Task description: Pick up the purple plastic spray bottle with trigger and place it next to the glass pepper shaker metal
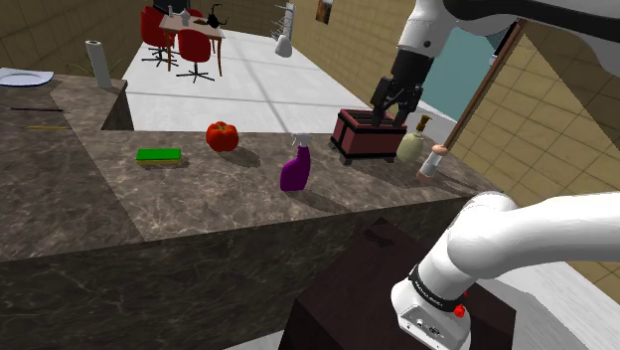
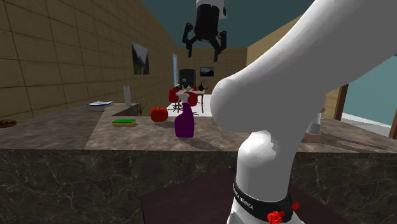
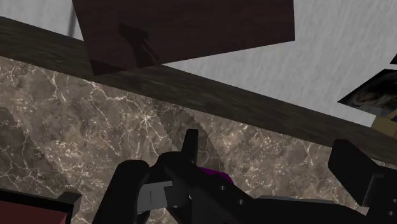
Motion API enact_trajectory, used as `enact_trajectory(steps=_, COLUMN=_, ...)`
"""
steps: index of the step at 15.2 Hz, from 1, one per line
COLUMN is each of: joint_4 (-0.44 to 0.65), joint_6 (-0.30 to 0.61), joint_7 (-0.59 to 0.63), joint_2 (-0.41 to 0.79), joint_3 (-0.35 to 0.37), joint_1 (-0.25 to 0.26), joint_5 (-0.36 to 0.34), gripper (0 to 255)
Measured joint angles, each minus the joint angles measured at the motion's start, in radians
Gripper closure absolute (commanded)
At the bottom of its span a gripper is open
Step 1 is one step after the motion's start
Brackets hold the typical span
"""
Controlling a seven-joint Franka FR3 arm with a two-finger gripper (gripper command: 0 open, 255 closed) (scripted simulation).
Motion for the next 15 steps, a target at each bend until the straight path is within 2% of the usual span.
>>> enact_trajectory(steps=2, joint_4=0.008, joint_6=0.007, joint_7=-0.019, joint_2=0.023, joint_3=-0.004, joint_1=0.006, joint_5=-0.009, gripper=0)
enact_trajectory(steps=9, joint_4=0.122, joint_6=0.075, joint_7=-0.284, joint_2=0.313, joint_3=-0.039, joint_1=0.076, joint_5=-0.125, gripper=0)
enact_trajectory(steps=15, joint_4=0.237, joint_6=0.137, joint_7=-0.493, joint_2=0.568, joint_3=-0.032, joint_1=0.126, joint_5=-0.221, gripper=0)
